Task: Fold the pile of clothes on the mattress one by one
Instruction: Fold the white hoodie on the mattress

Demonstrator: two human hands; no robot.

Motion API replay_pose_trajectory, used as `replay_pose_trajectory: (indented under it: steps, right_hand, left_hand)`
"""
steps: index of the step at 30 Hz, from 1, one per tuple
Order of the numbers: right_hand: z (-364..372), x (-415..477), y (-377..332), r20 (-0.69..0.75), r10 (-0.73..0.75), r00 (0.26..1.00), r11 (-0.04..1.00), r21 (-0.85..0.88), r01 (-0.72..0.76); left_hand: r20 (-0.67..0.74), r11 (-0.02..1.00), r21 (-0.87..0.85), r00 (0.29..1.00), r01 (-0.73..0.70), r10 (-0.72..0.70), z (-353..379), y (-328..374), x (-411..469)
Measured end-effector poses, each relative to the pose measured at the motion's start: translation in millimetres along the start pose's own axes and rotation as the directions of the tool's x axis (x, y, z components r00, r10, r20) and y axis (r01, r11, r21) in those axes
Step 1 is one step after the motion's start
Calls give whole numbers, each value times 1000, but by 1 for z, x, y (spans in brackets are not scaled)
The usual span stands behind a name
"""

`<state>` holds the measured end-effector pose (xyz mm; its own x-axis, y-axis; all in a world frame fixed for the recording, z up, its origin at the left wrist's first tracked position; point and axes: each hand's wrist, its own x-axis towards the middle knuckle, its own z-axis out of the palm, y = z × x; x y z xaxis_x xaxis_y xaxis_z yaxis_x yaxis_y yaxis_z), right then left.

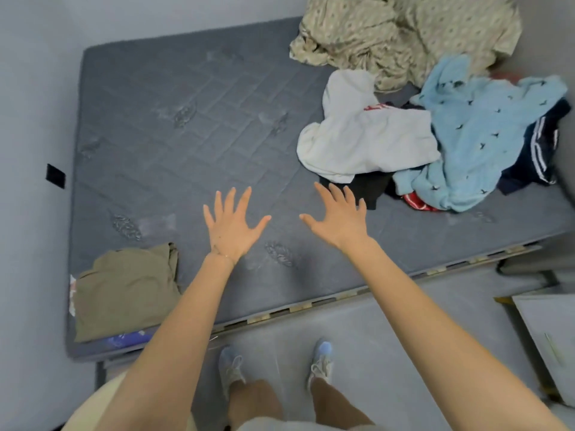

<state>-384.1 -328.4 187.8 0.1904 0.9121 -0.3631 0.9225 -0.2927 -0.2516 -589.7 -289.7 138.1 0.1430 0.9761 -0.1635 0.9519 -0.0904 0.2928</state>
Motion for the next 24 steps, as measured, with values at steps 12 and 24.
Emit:
replay_pose_trajectory:
  steps: [12, 24]
  right_hand:
    - [-79, 22, 166, -132, 145, 981, 989, 46, -140]
    - [-120, 94, 276, -132, 310, 942, 944, 157, -289]
  left_hand:
    - [62, 981, -42, 979, -190, 192, 20, 190, 54]
    - [134, 958, -35, 949, -285, 287, 48, 308, 162]
